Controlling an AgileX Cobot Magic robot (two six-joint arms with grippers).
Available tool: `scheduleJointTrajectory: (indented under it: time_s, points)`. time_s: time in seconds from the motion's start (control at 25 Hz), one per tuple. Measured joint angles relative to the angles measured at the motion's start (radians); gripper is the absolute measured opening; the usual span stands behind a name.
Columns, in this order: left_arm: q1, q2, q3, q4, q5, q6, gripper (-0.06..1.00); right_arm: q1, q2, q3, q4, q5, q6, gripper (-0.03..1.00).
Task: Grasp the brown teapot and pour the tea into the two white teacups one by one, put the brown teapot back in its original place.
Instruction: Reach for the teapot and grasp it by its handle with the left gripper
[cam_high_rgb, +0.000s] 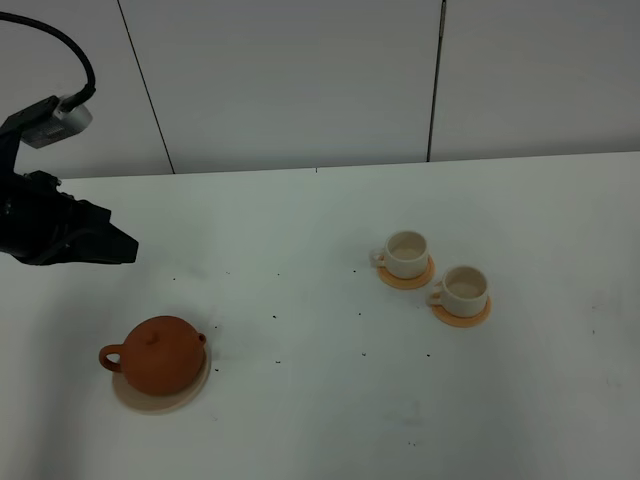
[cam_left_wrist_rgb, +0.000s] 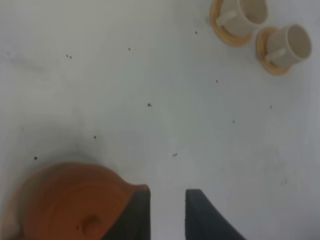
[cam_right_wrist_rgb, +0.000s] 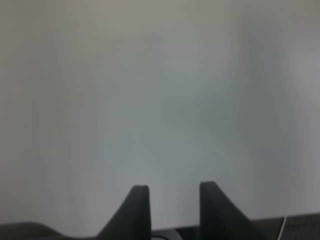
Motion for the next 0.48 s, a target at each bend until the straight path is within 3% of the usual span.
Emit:
scheduleJointTrajectory:
  time_s: [0.48]
  points:
    - [0.0,0.0,0.0,0.013,0.024,0.0,0.24,0.0,-0.439,0.249,0.012,0.02,-0.047,0.24]
